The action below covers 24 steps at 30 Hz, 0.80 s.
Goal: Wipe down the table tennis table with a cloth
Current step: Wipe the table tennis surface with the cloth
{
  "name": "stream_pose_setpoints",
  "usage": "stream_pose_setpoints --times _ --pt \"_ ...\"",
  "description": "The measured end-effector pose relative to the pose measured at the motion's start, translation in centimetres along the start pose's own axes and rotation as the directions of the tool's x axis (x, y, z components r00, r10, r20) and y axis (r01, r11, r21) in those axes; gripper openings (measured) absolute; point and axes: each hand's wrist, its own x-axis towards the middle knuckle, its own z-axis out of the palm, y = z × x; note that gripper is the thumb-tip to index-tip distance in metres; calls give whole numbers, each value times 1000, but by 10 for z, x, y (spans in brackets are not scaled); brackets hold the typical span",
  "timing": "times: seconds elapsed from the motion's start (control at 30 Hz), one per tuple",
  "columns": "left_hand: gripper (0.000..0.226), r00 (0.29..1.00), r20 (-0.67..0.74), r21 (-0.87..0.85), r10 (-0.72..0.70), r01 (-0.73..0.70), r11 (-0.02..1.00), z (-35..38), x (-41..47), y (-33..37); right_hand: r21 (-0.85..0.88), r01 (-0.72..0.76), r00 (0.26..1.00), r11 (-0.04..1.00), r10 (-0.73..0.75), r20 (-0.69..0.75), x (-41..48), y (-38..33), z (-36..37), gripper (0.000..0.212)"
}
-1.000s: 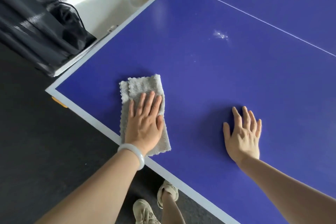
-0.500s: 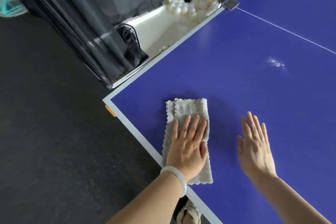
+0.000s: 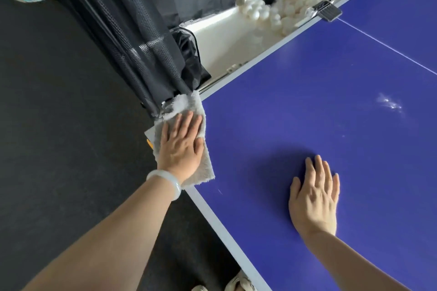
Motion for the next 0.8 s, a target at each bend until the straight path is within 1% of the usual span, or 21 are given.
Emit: stream_pose_setpoints --times 0.07,0.1,0.13,0.17,0.2,0.27,0.3,0.37,0.43,0.47,0.5,0.53,0.57,0.63,0.73,0.8 --pt "59 999 -1 20 -55 55 998 1 2 4 -7 -7 1000 1000 8 10 1 0 0 57" --pt "58 994 -17 16 -109 109 994 4 -5 14 -8 -7 1000 1000 7 12 1 0 0 57" --pt "58 987 -34 -3 -158 158 987 6 -17 27 -4 -4 1000 1000 4 10 0 -1 0 57" --pt "57 983 -55 -29 -176 175 984 9 -34 45 1 -2 1000 1000 2 7 0 -2 -1 57" --pt "58 987 -70 -57 -146 143 988 12 -54 62 4 -3 1000 1000 3 3 0 -2 -2 57" --pt "61 997 -77 -77 8 -13 997 21 -93 90 1 -11 1000 1000 11 6 0 -2 -3 57" --pt "62 994 -73 -70 83 -88 994 25 -107 95 0 -14 1000 1000 14 9 -1 -2 -3 57" --pt "61 980 -59 -64 188 -192 979 27 -112 88 4 -11 1000 1000 11 9 -1 -2 -4 56" --pt "60 968 -33 -37 249 -250 967 20 -94 72 -1 -9 1000 1000 9 15 0 -2 -5 57" --pt "59 971 -18 -13 239 -240 971 16 -80 63 -6 -9 1000 1000 9 21 -1 -2 -5 57" --pt "59 982 -3 8 191 -191 981 12 -66 55 -7 -10 1000 1000 10 24 -1 -2 -5 57" --pt "59 994 1 18 111 -111 994 11 -50 47 -6 -12 1000 1000 12 23 -1 -2 -6 57" --pt "58 1000 1 16 2 -2 1000 10 -35 38 -5 -13 1000 1000 13 23 -1 -2 -6 57" --pt "58 978 16 -23 -209 209 978 7 -14 27 -12 -10 1000 1000 10 25 -1 -2 -6 58" --pt "58 931 10 -90 -364 363 927 7 -15 36 -2 -7 999 1000 7 32 -1 -2 -5 58" --pt "59 913 9 -98 -407 406 909 8 -37 61 9 -4 1000 1000 4 31 -1 -2 -6 58"
